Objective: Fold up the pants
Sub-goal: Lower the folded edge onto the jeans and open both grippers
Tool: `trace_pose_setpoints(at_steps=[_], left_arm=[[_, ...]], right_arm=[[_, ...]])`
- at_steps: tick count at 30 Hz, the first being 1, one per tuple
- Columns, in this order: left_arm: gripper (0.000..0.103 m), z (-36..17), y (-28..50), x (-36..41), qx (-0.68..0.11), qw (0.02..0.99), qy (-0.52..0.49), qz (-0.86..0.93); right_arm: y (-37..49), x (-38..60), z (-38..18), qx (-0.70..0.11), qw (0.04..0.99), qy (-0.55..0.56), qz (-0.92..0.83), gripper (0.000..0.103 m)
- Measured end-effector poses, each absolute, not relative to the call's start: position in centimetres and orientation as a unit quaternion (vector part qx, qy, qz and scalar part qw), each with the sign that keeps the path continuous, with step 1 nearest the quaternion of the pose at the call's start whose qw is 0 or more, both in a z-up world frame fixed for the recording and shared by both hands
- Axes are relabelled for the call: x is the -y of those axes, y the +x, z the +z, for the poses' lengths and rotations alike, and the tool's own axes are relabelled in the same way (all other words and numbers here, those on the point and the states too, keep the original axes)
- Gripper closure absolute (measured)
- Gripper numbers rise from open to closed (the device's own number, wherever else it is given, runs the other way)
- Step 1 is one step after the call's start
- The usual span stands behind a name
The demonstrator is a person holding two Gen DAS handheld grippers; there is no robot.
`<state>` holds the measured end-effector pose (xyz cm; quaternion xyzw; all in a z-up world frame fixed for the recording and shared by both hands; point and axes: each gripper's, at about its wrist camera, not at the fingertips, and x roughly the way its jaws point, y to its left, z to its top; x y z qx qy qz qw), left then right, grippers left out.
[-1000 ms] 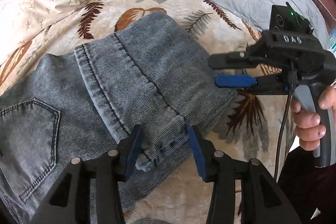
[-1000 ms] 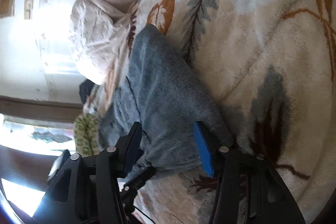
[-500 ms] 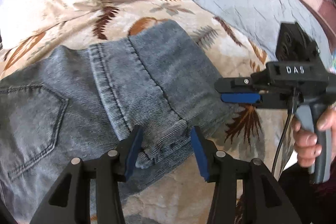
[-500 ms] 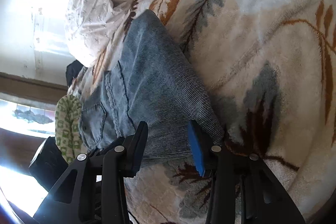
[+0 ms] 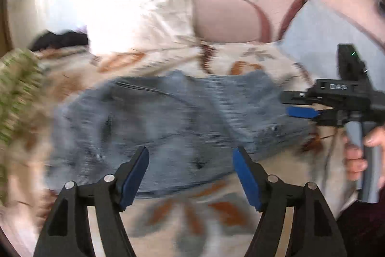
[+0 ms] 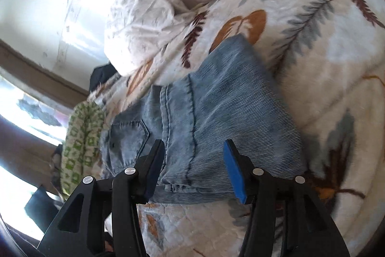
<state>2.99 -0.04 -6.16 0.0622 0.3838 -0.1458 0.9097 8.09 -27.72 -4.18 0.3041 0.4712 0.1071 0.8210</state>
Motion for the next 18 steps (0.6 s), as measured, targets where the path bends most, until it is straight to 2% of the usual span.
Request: trace_pose_setpoints(at_steps=[2, 9, 14, 18], left_arm=[[0.022, -5.9, 3.6, -1.6, -0.385, 0.913, 0.081, -0.109], [0.022, -8.2, 5.4, -8.9, -0.430, 0.902, 0.028, -0.005], [0.022, -11.5, 6.2, -10.2, -0.468, 0.884, 0.002, 0.006], [0.020, -12.1, 6.0, -10.0, -0.462, 0.887, 0.016, -0.001]], right_arm=[[8.4, 26.2, -4.4, -0.478, 0.826, 0.281, 0.104, 0.053], [9.1, 21.7, -4.7, -0.490, 0.853, 0.167, 0.071, 0.053], [9.3, 20.3, -6.5, -0.519, 0.848, 0.103, 0.036, 0.055], [8.9, 19.6, -7.0, -0.521, 0.850, 0.066, 0.034, 0.055]])
